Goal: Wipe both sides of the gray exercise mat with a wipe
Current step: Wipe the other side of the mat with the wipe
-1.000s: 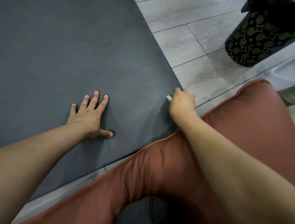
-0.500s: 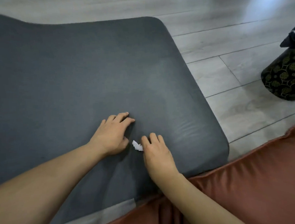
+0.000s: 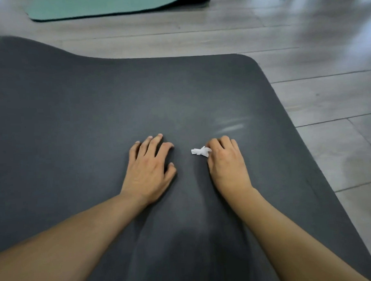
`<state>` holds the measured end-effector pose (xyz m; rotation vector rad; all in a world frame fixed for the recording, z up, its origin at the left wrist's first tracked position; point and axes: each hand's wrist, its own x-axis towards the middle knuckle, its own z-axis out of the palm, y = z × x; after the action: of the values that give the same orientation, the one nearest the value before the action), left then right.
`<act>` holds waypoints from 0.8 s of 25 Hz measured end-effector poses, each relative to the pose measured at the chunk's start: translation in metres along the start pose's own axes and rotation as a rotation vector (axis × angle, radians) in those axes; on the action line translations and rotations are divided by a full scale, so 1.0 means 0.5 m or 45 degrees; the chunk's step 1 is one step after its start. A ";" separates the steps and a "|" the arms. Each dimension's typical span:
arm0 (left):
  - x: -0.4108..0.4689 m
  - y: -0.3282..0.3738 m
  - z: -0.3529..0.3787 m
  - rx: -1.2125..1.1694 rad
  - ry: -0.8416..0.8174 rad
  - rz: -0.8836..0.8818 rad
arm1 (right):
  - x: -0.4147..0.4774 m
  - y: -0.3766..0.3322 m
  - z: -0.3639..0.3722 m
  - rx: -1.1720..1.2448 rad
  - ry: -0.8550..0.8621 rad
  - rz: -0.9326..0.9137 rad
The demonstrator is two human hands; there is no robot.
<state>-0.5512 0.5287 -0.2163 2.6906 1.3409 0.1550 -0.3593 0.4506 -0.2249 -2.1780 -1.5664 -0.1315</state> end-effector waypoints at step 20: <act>0.384 -0.201 -0.003 0.112 -0.112 -0.271 | 0.674 -0.007 0.227 0.052 0.079 0.439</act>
<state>-0.5153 0.7423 -0.2249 2.5661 1.6291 -0.0443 -0.2652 0.7933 -0.2136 -2.3492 -1.1293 -0.0575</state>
